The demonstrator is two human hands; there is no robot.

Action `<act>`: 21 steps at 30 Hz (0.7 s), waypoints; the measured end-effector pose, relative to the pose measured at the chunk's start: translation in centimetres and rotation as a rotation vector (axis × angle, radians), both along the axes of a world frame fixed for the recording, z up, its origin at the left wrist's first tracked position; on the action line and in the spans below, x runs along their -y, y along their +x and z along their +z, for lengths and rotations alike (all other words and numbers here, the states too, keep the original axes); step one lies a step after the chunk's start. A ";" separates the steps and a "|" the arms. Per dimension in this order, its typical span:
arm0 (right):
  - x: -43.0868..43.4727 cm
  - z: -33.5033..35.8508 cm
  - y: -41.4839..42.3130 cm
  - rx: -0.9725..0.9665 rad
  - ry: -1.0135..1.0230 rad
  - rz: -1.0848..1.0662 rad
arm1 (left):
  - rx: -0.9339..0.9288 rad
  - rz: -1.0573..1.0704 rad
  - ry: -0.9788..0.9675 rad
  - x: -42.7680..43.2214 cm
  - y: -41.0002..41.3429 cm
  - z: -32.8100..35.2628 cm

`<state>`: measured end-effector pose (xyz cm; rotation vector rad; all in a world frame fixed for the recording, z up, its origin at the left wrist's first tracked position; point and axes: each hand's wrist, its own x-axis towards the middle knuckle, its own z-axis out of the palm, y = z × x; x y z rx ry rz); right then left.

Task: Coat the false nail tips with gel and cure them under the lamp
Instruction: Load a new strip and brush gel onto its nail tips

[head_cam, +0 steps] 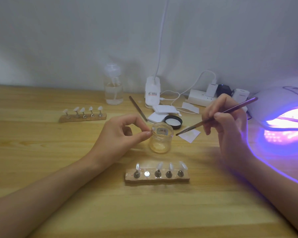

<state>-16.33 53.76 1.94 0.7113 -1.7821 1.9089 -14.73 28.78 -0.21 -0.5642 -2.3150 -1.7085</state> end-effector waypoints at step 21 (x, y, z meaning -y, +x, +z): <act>0.1 -0.9 -0.5 0.201 -0.186 -0.014 | 0.014 -0.206 -0.210 0.6 5.9 1.0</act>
